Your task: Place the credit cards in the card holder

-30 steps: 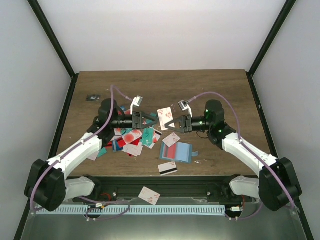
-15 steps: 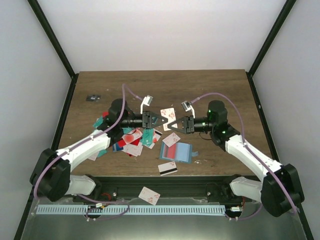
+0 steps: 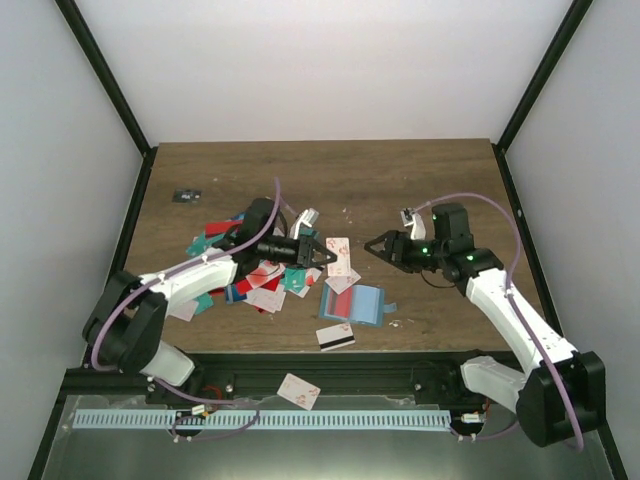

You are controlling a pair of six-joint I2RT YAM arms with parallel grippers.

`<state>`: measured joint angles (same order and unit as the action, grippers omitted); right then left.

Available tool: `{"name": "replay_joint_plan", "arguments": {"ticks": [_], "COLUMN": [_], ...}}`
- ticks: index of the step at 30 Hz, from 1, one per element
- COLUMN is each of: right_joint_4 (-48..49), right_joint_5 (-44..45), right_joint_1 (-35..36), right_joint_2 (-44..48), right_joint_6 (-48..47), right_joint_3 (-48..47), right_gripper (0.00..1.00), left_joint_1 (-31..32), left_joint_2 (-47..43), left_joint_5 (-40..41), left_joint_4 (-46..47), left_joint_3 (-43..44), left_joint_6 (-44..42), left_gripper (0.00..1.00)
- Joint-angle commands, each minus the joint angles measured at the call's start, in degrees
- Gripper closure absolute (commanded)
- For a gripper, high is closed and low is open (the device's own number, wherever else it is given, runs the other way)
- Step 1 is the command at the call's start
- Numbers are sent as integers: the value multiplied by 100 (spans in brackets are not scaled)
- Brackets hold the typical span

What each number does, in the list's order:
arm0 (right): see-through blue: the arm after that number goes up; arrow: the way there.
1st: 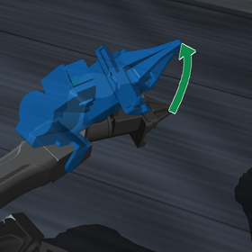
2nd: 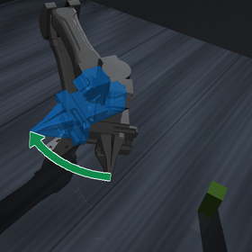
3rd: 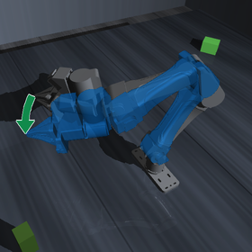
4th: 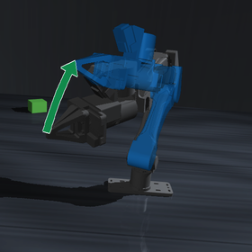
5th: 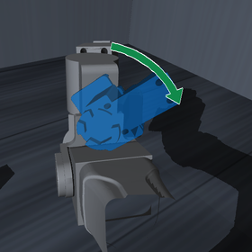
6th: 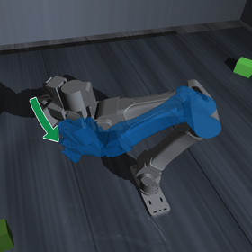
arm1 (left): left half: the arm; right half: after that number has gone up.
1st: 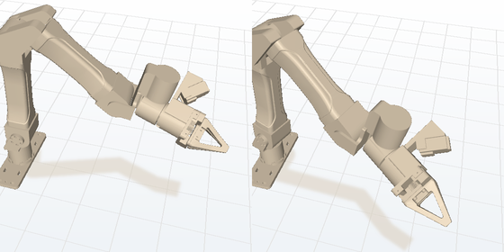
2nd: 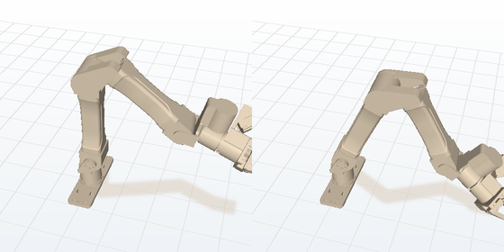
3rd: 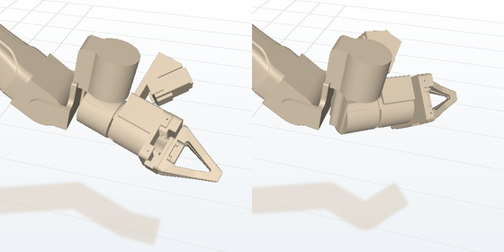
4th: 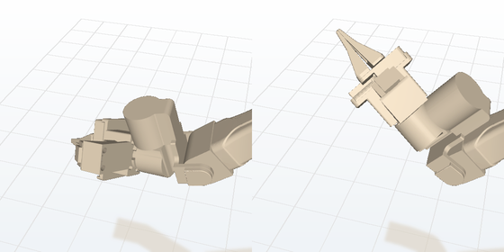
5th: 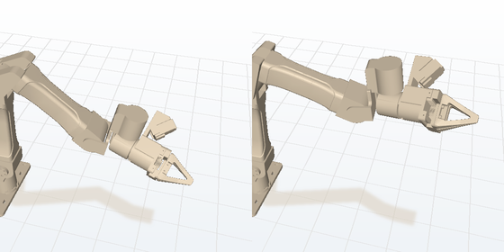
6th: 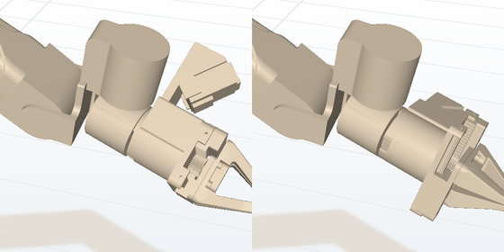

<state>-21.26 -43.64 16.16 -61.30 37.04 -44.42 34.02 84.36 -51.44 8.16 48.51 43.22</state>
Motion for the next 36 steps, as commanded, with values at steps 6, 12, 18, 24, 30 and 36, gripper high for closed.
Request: {"name": "replay_joint_plan", "arguments": {"ticks": [6, 12, 18, 24, 30, 36], "right_joint_4": [-900, -587, -467, -398, -273, -141], "right_joint_5": [950, 559, 508, 584, 610, 608], "right_joint_1": [-132, -134, -138, -131, -137, -133], "right_joint_2": [-299, -666, -1006, -1299, -1522, -1719], "right_joint_6": [-322, -258, -358, -429, -460, -465], "right_joint_3": [383, 828, 957, 1132, 1328, 1455], "right_gripper": [47, 59, 64, 68, 71, 74], "left_joint_1": [252, 325, 333, 364, 390, 412], "left_joint_2": [1134, 1846, 2278, 2537, 2703, 2895], "left_joint_5": [-160, -272, -300, -347, -410, -370], "left_joint_4": [-1270, -1564, -1742, -1762, -1870, -2276], "left_joint_3": [440, 727, 928, 1002, 1067, 1252], "left_joint_6": [-1509, -1940, -2172, -2222, -2268, -2398], "left_gripper": [96, 96, 96, 96, 96, 96]}}
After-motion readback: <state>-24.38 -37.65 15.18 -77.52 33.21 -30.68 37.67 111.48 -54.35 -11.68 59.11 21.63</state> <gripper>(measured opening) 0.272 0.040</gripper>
